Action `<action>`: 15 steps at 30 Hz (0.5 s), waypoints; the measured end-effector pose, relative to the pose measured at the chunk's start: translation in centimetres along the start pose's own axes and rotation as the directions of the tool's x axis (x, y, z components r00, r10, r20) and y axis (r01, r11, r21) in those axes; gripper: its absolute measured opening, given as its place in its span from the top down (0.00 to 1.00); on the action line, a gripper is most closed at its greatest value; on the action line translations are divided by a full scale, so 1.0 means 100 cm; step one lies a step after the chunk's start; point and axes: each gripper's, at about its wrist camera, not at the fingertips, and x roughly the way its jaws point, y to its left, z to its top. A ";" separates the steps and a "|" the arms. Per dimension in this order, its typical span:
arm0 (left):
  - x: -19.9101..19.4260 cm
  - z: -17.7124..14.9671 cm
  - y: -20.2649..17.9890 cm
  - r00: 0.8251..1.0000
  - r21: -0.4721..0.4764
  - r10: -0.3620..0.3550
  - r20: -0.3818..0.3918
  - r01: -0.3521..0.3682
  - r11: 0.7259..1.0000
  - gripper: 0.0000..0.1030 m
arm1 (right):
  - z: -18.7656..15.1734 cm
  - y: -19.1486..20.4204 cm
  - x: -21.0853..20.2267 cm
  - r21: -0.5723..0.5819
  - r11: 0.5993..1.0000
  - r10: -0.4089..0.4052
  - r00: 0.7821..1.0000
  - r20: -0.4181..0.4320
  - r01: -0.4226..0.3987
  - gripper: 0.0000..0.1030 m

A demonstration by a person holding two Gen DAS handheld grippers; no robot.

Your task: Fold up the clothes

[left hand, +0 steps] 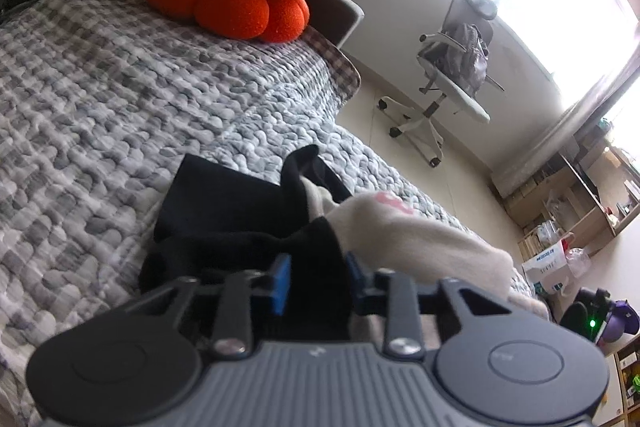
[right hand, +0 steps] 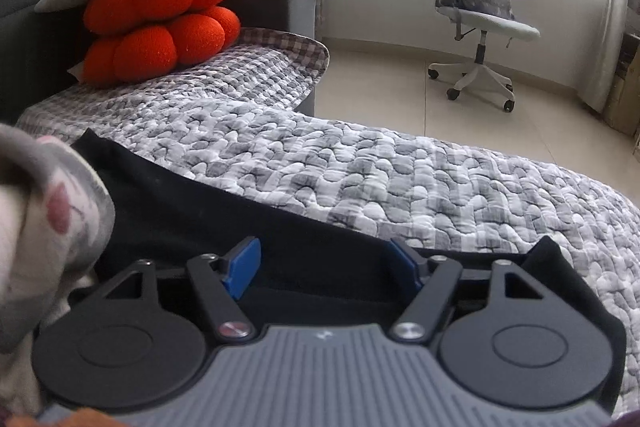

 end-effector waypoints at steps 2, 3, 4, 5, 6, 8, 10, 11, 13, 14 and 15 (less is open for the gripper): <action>-0.001 -0.001 -0.003 1.000 0.009 0.003 0.001 -0.003 1.000 0.89 | 0.001 0.002 0.000 -0.008 1.000 0.003 1.000 0.002 -0.003 0.67; -0.002 -0.001 -0.004 1.000 0.010 0.009 0.000 -0.009 1.000 0.95 | 0.002 0.003 0.001 -0.012 1.000 0.005 1.000 0.003 -0.005 0.79; -0.003 -0.001 -0.004 1.000 0.010 0.022 -0.005 -0.022 1.000 0.99 | 0.003 0.005 0.001 -0.019 1.000 0.002 1.000 0.002 -0.002 0.85; -0.003 -0.002 -0.004 0.999 0.009 0.037 -0.010 -0.037 0.999 1.00 | 0.003 0.008 0.001 -0.027 1.000 -0.003 1.000 0.003 0.003 0.91; -0.003 -0.002 -0.002 0.998 0.003 0.051 -0.020 -0.051 0.999 1.00 | 0.003 0.010 0.001 -0.034 0.999 -0.009 1.000 0.004 0.009 0.93; -0.004 -0.002 0.003 0.998 -0.020 0.060 -0.032 -0.061 0.998 1.00 | 0.002 0.013 0.000 -0.047 0.999 -0.025 1.000 0.011 0.026 0.96; -0.007 -0.001 0.008 0.998 -0.041 0.058 -0.030 -0.059 0.997 1.00 | 0.003 0.011 -0.002 -0.035 0.999 -0.039 0.999 0.020 0.039 0.96; -0.010 0.000 0.008 0.998 -0.042 0.054 -0.019 -0.055 0.998 1.00 | 0.005 0.010 -0.005 -0.030 0.998 -0.050 0.998 0.031 0.050 0.97; -0.015 0.002 0.008 0.999 -0.036 0.044 0.008 -0.044 0.998 1.00 | 0.007 0.007 -0.011 -0.023 0.997 -0.074 0.996 0.055 0.075 0.97; -0.017 0.002 0.008 0.999 -0.032 0.037 0.018 -0.037 0.999 1.00 | 0.009 0.006 -0.015 -0.022 0.996 -0.085 0.994 0.069 0.087 0.97; -0.019 0.002 0.008 0.999 -0.029 0.031 0.027 -0.030 0.999 1.00 | 0.011 0.004 -0.019 -0.023 0.995 -0.096 0.992 0.083 0.098 0.97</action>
